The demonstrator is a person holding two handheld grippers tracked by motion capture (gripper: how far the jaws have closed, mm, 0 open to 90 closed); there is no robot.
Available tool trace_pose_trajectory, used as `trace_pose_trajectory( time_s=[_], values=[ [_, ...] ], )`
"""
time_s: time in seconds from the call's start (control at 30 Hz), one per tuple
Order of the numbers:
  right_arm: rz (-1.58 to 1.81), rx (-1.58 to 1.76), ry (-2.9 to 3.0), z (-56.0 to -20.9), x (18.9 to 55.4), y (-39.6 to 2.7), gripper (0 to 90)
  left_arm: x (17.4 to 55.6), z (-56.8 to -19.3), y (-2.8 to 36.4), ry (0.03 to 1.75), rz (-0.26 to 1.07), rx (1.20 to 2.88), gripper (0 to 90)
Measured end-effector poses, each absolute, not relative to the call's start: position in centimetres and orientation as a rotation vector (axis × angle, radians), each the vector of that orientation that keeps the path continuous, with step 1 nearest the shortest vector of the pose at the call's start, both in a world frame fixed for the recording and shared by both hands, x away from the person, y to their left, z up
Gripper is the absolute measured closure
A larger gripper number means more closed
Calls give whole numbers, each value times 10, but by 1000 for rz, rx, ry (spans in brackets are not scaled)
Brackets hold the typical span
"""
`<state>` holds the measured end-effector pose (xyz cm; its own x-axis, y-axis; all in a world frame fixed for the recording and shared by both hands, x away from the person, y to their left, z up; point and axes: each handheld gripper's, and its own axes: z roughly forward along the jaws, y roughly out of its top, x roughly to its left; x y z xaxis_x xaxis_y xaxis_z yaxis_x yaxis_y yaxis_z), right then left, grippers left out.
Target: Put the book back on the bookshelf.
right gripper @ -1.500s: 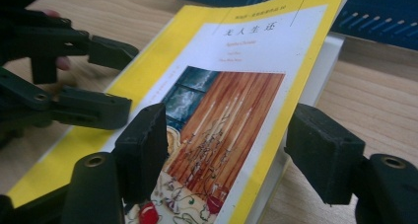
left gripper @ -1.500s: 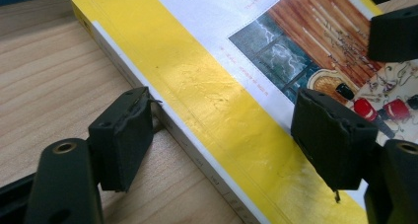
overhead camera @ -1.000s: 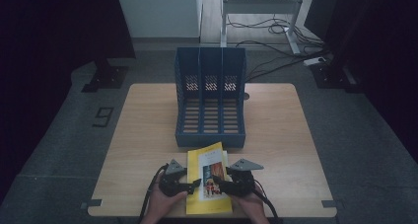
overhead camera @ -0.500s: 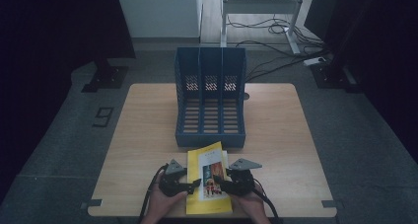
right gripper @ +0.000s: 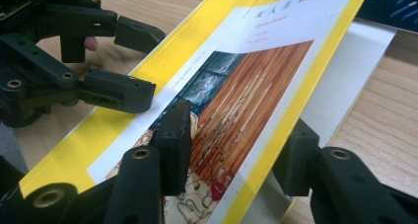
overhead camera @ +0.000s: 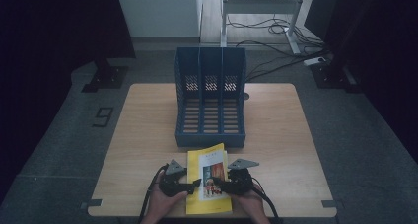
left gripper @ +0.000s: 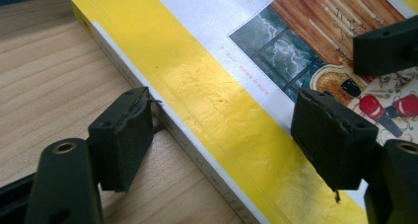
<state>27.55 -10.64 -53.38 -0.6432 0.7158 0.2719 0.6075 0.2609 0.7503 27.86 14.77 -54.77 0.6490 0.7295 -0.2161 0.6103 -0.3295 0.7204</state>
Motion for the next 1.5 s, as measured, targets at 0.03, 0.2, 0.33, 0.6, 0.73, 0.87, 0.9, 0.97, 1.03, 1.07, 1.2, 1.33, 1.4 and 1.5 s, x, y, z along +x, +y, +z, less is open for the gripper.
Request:
trace_pose_trajectory(
  time_s=[0.03,0.2,0.33,0.6,0.73,0.87,0.9,0.97,1.03,1.07,1.2,1.33,1.4,1.5],
  values=[
    [1342,1262,2386,-534,275,-106,572,279,-548,148,1040,185,2048,238],
    [1359,1240,2375,-534,276,-107,617,279,-548,148,1039,185,2047,237],
    [1394,1248,2378,-535,280,-109,655,279,-548,148,1039,185,2047,237],
    [1528,1288,2350,-534,280,-115,820,279,-548,148,1042,179,2043,237],
    [1559,1304,2330,-534,279,-115,838,279,-548,149,1039,174,2043,236],
    [1588,1327,2316,-533,279,-116,850,279,-547,150,1028,165,2037,229],
    [1588,1327,2316,-533,279,-116,850,279,-547,150,1028,165,2037,227],
    [1597,1328,2302,-532,278,-115,854,279,-547,151,1025,158,2033,225],
    [1611,1308,2277,-530,276,-115,854,280,-546,154,1025,135,2019,220],
    [1615,1306,2269,-529,275,-114,856,281,-546,154,1028,129,2016,218],
    [1633,1300,2246,-527,273,-114,869,281,-546,156,1032,114,2012,215],
    [1652,1284,2233,-522,270,-115,871,282,-546,157,1032,91,2004,210],
    [1654,1274,2226,-520,269,-115,871,283,-546,158,1036,80,1994,211],
    [1665,1272,2215,-519,268,-115,871,283,-546,159,1038,67,1983,215]
  ],
)
